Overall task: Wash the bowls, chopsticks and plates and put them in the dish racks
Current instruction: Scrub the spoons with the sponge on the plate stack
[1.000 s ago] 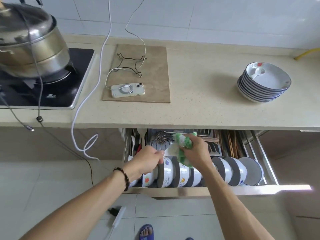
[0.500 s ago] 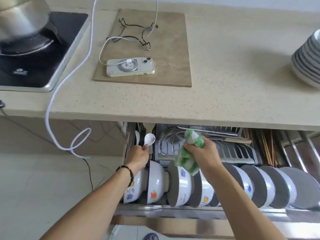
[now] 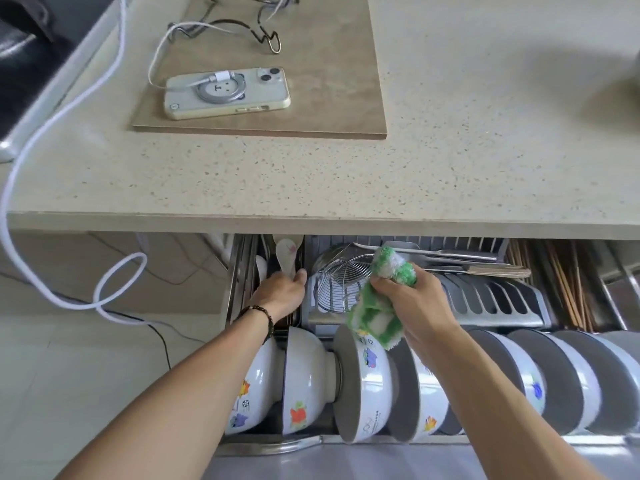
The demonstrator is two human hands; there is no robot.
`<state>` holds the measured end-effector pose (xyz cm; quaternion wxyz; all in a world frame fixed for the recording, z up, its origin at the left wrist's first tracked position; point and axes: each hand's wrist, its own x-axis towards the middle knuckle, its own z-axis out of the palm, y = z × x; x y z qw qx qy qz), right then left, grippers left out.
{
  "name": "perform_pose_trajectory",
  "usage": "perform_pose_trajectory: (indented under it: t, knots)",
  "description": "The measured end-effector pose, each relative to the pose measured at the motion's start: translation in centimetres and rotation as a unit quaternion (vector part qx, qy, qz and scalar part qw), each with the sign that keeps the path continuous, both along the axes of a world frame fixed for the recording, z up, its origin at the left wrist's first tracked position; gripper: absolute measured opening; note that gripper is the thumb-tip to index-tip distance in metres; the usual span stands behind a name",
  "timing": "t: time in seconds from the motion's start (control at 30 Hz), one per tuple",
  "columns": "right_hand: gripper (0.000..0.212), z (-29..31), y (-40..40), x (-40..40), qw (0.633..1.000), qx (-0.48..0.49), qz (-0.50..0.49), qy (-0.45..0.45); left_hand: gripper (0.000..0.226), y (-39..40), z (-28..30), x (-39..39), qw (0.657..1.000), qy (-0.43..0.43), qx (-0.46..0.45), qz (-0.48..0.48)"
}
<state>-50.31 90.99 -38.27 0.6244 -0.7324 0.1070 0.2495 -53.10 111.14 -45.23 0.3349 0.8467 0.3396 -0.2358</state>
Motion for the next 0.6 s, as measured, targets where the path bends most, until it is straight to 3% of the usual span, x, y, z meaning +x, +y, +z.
perform_pose_trajectory:
  t: [0.13, 0.37, 0.43, 0.53, 0.6]
  knots:
    - [0.013, 0.7, -0.5, -0.6, 1.0, 0.013, -0.02, 0.006, 0.058, -0.2, 0.9, -1.0, 0.997, -0.025, 0.048, -0.051]
    - [0.017, 7.0, -2.6, -2.8, 0.999, 0.013, -0.038, 0.015, 0.039, -4.1, 10.5, -5.1, 0.962, -0.144, 0.103, -0.207]
    - [0.016, 9.7, -3.9, -2.9, 1.0, 0.012, -0.025, 0.003, 0.051, -5.3, 14.0, -5.7, 0.937, -0.162, 0.158, -0.267]
    - [0.021, 13.9, -6.5, -2.3, 1.0, 0.018, -0.012, -0.013, 0.091, -7.5, 19.1, -5.2, 0.916, -0.164, 0.194, -0.311]
    - [0.025, 16.5, -8.6, -1.4, 0.999, 0.029, -0.016, -0.021, 0.084, -9.5, 22.2, -4.1, 0.907, -0.173, 0.198, -0.33]
